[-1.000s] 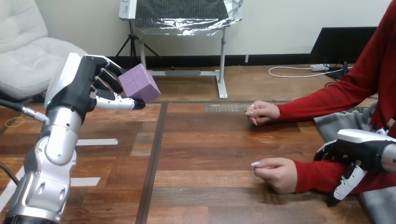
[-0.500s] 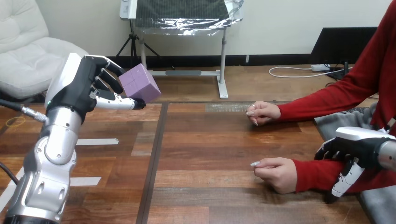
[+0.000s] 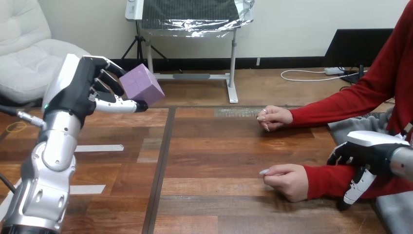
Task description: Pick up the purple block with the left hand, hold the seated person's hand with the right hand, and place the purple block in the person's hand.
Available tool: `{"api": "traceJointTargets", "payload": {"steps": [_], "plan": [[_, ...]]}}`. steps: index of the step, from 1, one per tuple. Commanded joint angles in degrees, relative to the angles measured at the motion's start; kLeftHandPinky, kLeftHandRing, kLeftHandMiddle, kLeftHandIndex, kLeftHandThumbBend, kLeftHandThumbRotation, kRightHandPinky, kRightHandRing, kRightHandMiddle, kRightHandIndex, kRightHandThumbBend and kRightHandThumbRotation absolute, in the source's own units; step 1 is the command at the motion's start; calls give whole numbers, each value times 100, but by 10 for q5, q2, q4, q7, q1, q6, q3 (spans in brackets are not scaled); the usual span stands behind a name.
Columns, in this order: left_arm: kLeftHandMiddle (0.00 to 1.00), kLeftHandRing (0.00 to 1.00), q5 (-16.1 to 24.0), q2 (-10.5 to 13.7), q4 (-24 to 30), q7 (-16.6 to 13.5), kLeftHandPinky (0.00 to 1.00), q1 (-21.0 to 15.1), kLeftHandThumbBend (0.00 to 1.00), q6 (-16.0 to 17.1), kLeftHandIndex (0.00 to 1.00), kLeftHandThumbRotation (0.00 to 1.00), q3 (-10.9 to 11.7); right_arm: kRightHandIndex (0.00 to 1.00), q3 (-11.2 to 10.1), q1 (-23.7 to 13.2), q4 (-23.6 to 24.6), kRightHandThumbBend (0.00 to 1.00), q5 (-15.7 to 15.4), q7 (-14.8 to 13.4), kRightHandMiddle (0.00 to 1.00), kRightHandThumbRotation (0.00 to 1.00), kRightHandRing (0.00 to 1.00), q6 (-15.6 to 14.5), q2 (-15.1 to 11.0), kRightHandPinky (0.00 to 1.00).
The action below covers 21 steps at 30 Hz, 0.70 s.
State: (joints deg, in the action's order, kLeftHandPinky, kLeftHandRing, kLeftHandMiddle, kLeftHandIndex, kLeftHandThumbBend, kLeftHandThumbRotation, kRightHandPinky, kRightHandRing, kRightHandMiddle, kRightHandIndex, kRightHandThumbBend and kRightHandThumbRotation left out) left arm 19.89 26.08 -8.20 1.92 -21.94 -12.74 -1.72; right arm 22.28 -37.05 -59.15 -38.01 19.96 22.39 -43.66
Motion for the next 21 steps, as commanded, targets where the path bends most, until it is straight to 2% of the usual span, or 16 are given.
{"api": "traceJointTargets", "payload": {"steps": [1,7,10,13,14,21], "plan": [[41,35,0,7,21,-1,27,-27,75,14,42,0,10,72,18,-15,-9,100,-4,-4,67,19,60,15,26,43],[41,35,1,7,18,0,27,-28,75,16,42,0,10,68,22,-16,-12,100,-5,-2,67,23,60,17,30,46],[41,35,1,6,19,1,27,-28,75,13,42,0,10,66,25,-17,-14,100,-8,-4,64,25,57,17,32,46],[41,35,0,5,18,1,28,-29,75,13,43,0,10,64,27,-17,-15,98,-9,-7,59,26,51,18,34,41],[41,35,1,5,17,1,28,-29,75,15,43,0,10,61,27,-18,-16,96,-9,-7,55,26,46,19,35,35],[42,35,3,4,18,1,27,-30,75,11,43,0,8,54,31,-19,-23,92,-11,-19,44,22,32,25,38,22]]}}
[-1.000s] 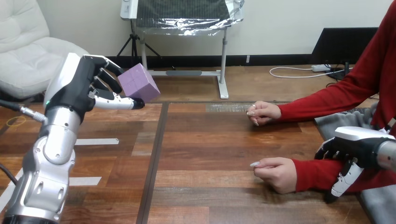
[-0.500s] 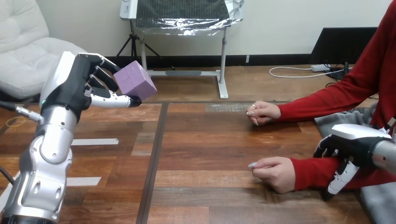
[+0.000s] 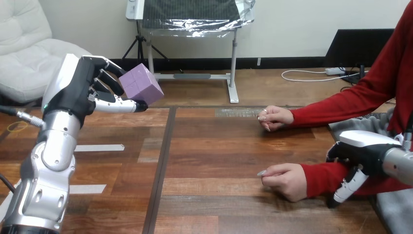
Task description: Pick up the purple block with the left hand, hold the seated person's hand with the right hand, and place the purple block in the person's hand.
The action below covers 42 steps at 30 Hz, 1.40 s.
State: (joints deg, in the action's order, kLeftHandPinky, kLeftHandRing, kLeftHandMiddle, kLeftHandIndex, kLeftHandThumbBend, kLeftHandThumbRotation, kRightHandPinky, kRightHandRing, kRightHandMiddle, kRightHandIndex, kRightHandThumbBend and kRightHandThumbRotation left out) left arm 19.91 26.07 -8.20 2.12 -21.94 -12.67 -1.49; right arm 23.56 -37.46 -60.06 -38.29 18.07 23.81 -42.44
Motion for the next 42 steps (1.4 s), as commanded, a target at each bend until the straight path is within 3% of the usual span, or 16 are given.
{"api": "traceJointTargets", "payload": {"steps": [1,4,15,27,42], "plan": [[42,35,3,4,18,-1,27,-30,75,10,43,0,6,54,19,-15,-16,92,-9,-5,42,22,30,13,26,21],[42,35,3,5,18,-1,27,-30,74,10,43,0,6,51,21,-16,-19,91,-9,-13,38,21,25,20,25,17],[42,35,2,4,16,-1,27,-30,74,13,43,0,5,48,20,-18,-26,87,-4,-23,34,28,23,34,25,16],[42,35,2,2,14,-3,27,-29,74,18,43,0,5,40,11,-13,-34,85,5,-60,27,26,18,60,24,11],[41,34,1,-8,15,-9,26,-25,74,19,43,0,3,33,-5,-15,-41,84,25,-80,30,24,22,97,15,17]]}}
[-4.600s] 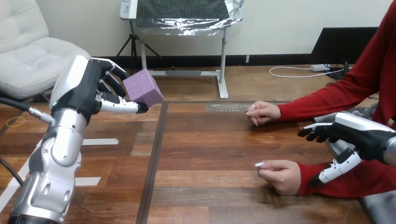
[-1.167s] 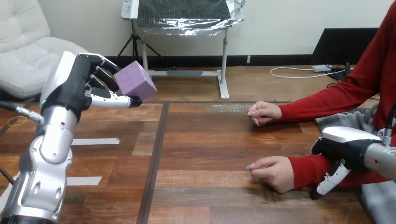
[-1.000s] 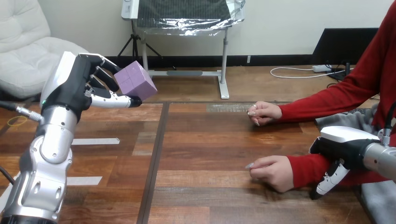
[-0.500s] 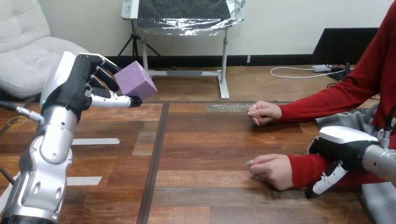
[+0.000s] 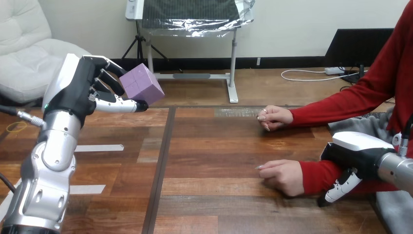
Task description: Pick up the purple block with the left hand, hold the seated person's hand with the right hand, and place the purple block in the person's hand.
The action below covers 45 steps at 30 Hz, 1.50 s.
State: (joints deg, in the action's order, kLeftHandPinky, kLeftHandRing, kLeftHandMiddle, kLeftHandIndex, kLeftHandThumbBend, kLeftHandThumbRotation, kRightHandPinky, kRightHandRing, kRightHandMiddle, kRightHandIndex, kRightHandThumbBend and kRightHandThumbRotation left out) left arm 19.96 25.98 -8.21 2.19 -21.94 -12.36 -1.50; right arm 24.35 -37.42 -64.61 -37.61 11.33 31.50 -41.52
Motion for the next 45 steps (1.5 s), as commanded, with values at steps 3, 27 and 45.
{"api": "traceJointTargets", "payload": {"steps": [3,27,45], "plan": [[40,33,-8,-13,9,-12,25,-23,74,31,43,0,5,34,-19,-14,7,84,26,-17,32,24,24,29,3,19],[37,30,-22,-68,-46,-41,23,-27,75,69,42,0,-4,31,-59,-19,32,84,84,-13,30,28,25,68,-11,24],[37,30,-17,-94,-88,-46,23,-44,75,83,42,0,-16,28,-80,-17,68,85,111,-11,27,31,22,78,-17,23]]}}
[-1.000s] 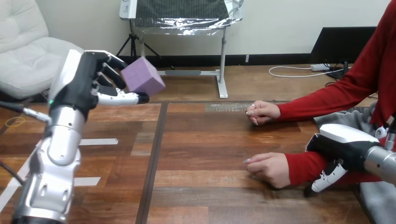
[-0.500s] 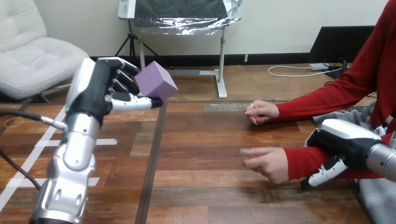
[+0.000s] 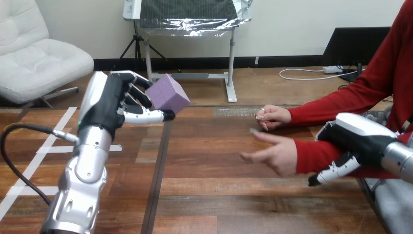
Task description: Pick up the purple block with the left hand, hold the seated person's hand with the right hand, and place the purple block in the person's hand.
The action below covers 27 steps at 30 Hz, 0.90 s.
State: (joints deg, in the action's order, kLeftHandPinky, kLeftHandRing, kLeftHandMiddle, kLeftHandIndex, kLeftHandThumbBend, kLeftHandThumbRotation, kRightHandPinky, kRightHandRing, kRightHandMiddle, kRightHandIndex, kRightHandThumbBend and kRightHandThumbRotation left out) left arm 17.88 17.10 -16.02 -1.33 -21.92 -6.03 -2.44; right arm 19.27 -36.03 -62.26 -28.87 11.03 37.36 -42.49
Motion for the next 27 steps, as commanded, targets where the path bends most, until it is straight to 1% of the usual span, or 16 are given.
{"api": "traceJointTargets", "payload": {"steps": [1,7,8,11,15,20,22,24,27], "plan": [[37,30,4,-7,-11,-11,23,-45,75,18,42,0,-8,28,-30,-31,48,85,24,-8,27,31,22,18,-8,23],[37,30,4,-13,-20,-10,23,-50,75,15,42,0,-13,28,-35,-27,65,85,29,-9,27,35,22,17,-8,23],[38,30,3,-14,-21,-11,23,-51,75,16,42,0,-13,28,-36,-26,66,85,30,-10,27,35,22,17,-9,23],[38,31,0,-17,-31,-12,24,-54,75,26,42,0,-15,28,-38,-24,77,86,31,-9,27,34,22,7,-8,23],[40,34,-1,-21,-42,-12,26,-57,75,34,43,0,-16,28,-42,-21,86,87,34,-5,27,32,22,6,-7,22],[41,35,1,-26,-53,-15,28,-62,75,39,43,0,-17,27,-44,-18,97,87,36,-2,26,33,21,0,-7,21],[40,35,3,-28,-58,-17,28,-64,75,41,43,0,-18,27,-45,-16,98,87,40,-5,26,32,21,10,-6,20],[40,35,3,-30,-60,-17,28,-64,75,42,43,0,-18,27,-45,-15,99,87,42,-6,26,31,20,14,-6,19],[40,34,2,-36,-62,-17,28,-67,75,37,43,0,-19,26,-48,-15,100,87,50,-3,25,30,19,21,-4,18]]}}
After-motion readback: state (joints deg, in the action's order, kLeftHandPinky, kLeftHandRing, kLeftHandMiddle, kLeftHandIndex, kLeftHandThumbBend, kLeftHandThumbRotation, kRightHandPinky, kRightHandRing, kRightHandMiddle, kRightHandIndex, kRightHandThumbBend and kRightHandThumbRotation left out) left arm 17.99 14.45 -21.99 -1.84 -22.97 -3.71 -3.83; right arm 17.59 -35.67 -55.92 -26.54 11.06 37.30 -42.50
